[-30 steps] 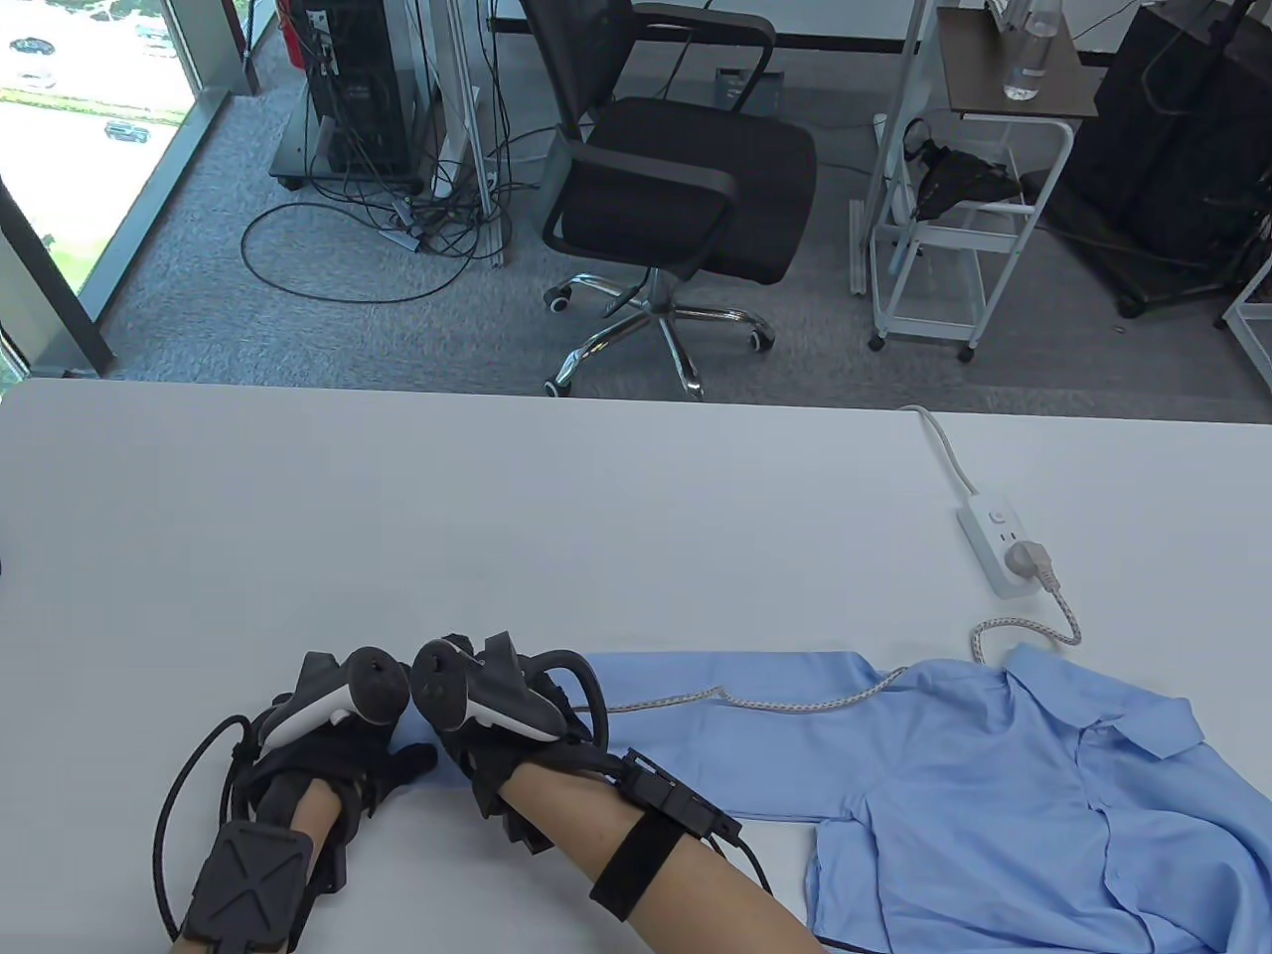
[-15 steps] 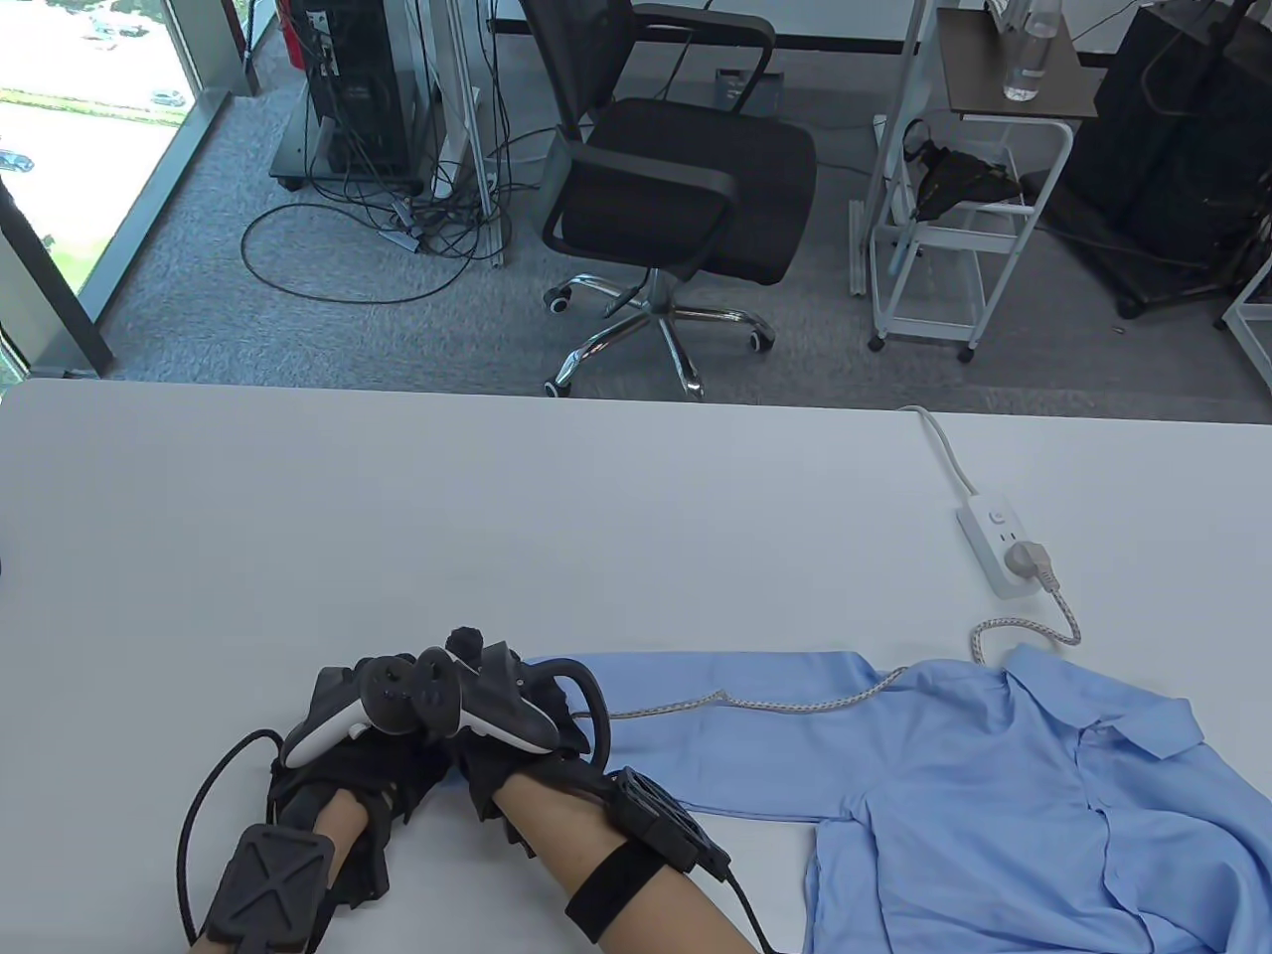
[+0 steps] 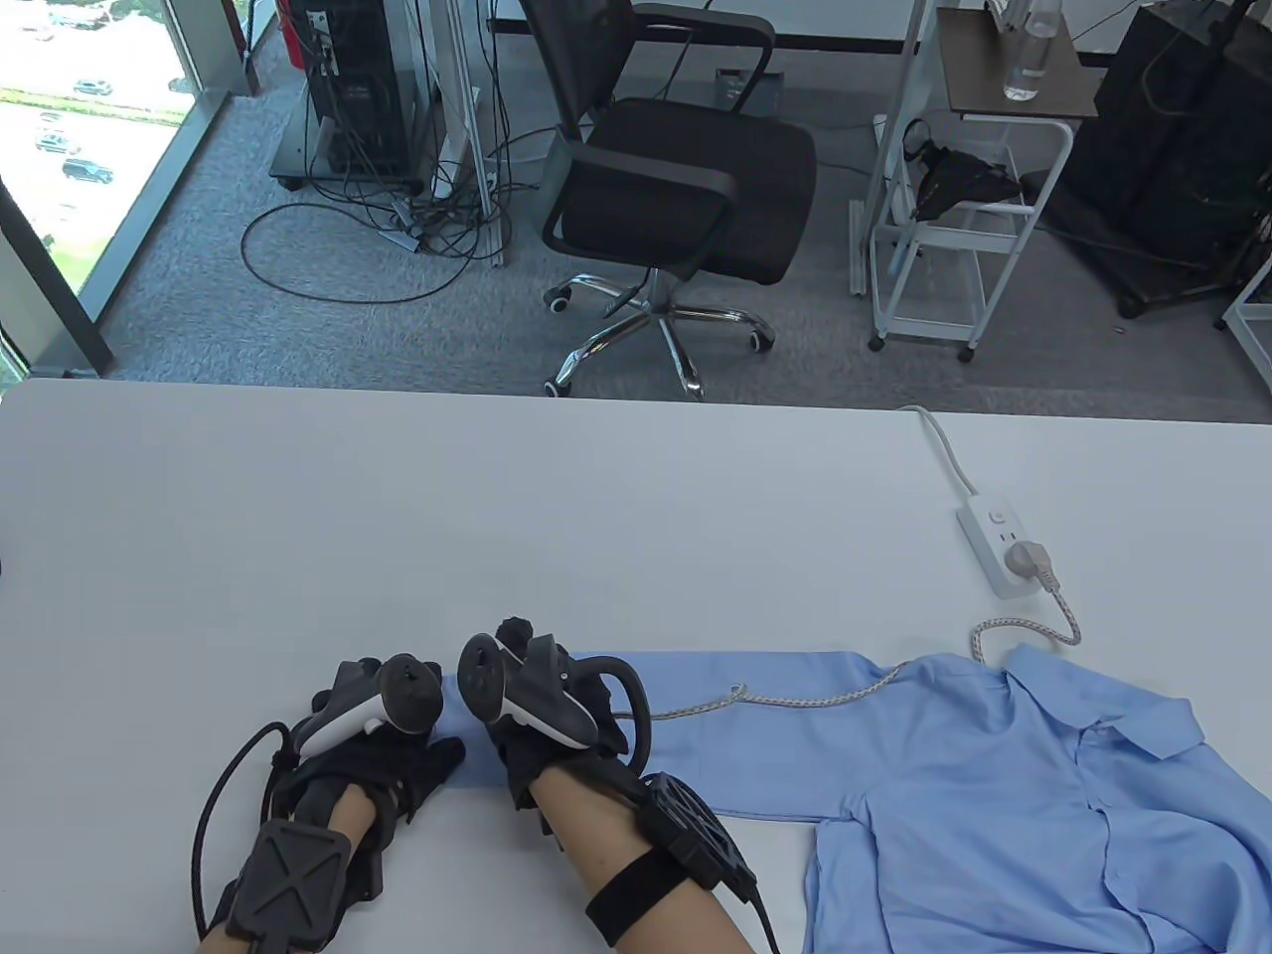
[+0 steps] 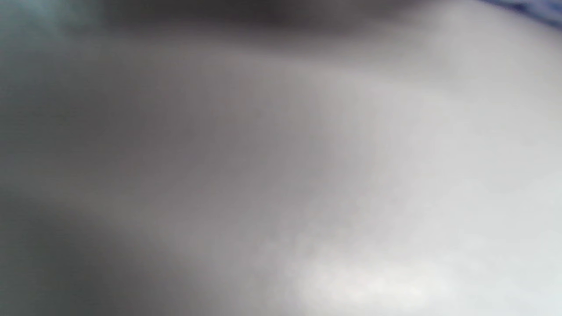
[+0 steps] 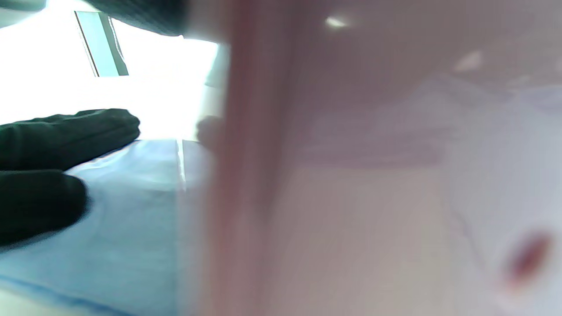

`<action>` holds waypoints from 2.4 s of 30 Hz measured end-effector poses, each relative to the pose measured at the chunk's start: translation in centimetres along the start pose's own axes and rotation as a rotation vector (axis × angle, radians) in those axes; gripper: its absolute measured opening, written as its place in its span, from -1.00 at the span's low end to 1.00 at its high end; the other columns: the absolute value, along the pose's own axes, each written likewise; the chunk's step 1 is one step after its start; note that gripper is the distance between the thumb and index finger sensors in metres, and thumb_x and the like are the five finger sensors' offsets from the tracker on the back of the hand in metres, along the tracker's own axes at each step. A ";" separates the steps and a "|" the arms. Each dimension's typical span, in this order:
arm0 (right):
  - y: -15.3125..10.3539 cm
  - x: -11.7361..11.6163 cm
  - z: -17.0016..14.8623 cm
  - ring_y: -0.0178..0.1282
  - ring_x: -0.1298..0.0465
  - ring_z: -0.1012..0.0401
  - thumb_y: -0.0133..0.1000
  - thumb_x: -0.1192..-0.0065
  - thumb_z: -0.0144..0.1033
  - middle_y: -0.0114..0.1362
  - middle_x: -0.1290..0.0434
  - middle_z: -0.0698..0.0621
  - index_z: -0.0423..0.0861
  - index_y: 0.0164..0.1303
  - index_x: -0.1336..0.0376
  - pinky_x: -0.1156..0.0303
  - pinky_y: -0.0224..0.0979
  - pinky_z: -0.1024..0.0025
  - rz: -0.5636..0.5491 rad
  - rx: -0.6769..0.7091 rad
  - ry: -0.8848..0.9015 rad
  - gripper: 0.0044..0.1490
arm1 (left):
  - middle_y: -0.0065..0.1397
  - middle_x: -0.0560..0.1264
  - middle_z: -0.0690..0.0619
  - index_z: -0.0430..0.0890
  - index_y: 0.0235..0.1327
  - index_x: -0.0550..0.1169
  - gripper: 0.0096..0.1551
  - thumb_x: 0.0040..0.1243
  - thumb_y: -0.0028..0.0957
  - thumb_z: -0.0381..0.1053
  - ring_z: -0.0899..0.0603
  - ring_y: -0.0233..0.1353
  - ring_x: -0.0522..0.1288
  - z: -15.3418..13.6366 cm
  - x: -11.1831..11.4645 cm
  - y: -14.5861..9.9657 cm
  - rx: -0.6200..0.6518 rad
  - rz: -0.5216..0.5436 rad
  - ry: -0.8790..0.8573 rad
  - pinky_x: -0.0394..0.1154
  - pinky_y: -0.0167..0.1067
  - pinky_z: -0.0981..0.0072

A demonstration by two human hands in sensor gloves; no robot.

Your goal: Iron long-sleeve shirt with electric iron on table

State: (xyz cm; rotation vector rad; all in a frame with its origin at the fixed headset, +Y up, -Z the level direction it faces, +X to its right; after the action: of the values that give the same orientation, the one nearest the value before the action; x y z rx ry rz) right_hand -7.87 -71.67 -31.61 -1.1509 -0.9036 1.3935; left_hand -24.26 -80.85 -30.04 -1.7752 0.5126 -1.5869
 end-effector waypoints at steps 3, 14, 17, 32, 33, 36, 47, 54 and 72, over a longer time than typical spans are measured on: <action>-0.1 0.0 -0.6 -0.46 -0.60 0.27 0.35 0.03 0.11 -0.03 -0.52 -0.07 -0.14 0.63 0.00 -0.71 -0.33 0.28 -0.013 0.007 -0.019 -0.22 | 0.42 -0.71 -0.08 0.01 0.28 -0.63 0.08 -0.41 -0.01 0.42 -0.39 0.43 -0.68 0.0 0.0 0.0 0.000 0.000 -0.002 -0.54 0.25 -0.56; -0.4 0.2 -5.2 -0.47 -0.60 0.27 0.35 0.05 0.13 -0.05 -0.53 -0.06 -0.07 0.62 -0.02 -0.71 -0.33 0.27 -0.024 -0.055 -0.062 -0.25 | 0.43 -0.71 -0.07 0.02 0.28 -0.63 0.08 -0.41 -0.01 0.42 -0.39 0.43 -0.68 0.1 0.0 0.0 -0.015 0.005 -0.004 -0.53 0.25 -0.56; -0.6 0.3 -6.8 -0.46 -0.60 0.27 0.35 0.06 0.13 -0.05 -0.53 -0.06 -0.07 0.62 -0.02 -0.71 -0.33 0.27 -0.028 -0.092 -0.072 -0.25 | 0.43 -0.71 -0.07 0.02 0.28 -0.63 0.08 -0.42 -0.01 0.42 -0.39 0.44 -0.68 0.1 0.0 0.0 -0.016 0.007 -0.003 -0.53 0.25 -0.56; -1.6 0.6 -15.1 -0.46 -0.61 0.26 0.34 0.08 0.14 -0.04 -0.53 -0.06 -0.05 0.63 -0.02 -0.71 -0.32 0.25 -0.038 -0.245 -0.108 -0.26 | 0.42 -0.71 -0.06 0.03 0.27 -0.64 0.08 -0.42 -0.02 0.43 -0.38 0.44 -0.68 0.1 0.0 0.0 -0.026 0.003 -0.006 -0.53 0.25 -0.56; -1.6 0.7 -15.5 -0.46 -0.61 0.26 0.34 0.08 0.14 -0.04 -0.53 -0.06 -0.05 0.63 -0.02 -0.71 -0.32 0.25 -0.039 -0.252 -0.110 -0.26 | 0.42 -0.71 -0.06 0.03 0.27 -0.64 0.08 -0.42 -0.02 0.43 -0.38 0.44 -0.68 0.1 0.0 0.0 -0.027 0.002 -0.006 -0.53 0.26 -0.56; -1.6 0.7 -16.9 -0.45 -0.61 0.26 0.34 0.08 0.14 -0.04 -0.53 -0.06 -0.04 0.63 -0.02 -0.71 -0.32 0.24 -0.041 -0.283 -0.114 -0.26 | 0.42 -0.71 -0.06 0.03 0.27 -0.64 0.08 -0.42 -0.02 0.43 -0.38 0.43 -0.68 0.1 0.0 0.0 -0.027 0.002 -0.007 -0.53 0.25 -0.56; -2.2 1.0 -22.2 -0.45 -0.61 0.25 0.33 0.09 0.15 -0.04 -0.52 -0.07 -0.03 0.63 -0.01 -0.71 -0.30 0.23 -0.040 -0.407 -0.127 -0.26 | 0.42 -0.71 -0.06 0.04 0.27 -0.64 0.08 -0.42 -0.02 0.43 -0.38 0.43 -0.68 0.0 0.0 0.0 -0.030 0.001 -0.010 -0.54 0.25 -0.56; -3.0 1.1 -25.3 -0.44 -0.61 0.24 0.33 0.09 0.15 -0.03 -0.52 -0.07 -0.02 0.63 -0.01 -0.71 -0.29 0.21 -0.037 -0.497 -0.136 -0.26 | 0.42 -0.71 -0.06 0.03 0.27 -0.64 0.08 -0.42 -0.02 0.43 -0.38 0.43 -0.68 0.0 0.0 0.0 -0.029 -0.001 -0.012 -0.54 0.25 -0.56; -4.0 1.0 -27.6 -0.44 -0.60 0.24 0.34 0.09 0.14 -0.03 -0.52 -0.07 -0.04 0.64 -0.01 -0.70 -0.29 0.20 -0.052 -0.578 -0.123 -0.25 | 0.45 -0.69 -0.08 0.02 0.30 -0.61 0.08 -0.41 -0.03 0.43 -0.41 0.45 -0.65 0.0 0.0 0.0 -0.018 0.033 0.008 -0.50 0.26 -0.58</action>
State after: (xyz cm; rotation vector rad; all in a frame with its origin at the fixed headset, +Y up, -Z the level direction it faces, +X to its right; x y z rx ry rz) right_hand 19.85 -72.06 -34.78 -1.4613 -1.4757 1.1997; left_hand -24.25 -80.83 -30.05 -1.7655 0.5588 -1.5714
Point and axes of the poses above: the tracker on the back of each hand, its own z axis roughly to the thumb side, its own y axis roughly from the wrist to the fingertips, x = y × z, the point moved 1 cm from there along y, roughly from the wrist to the fingertips
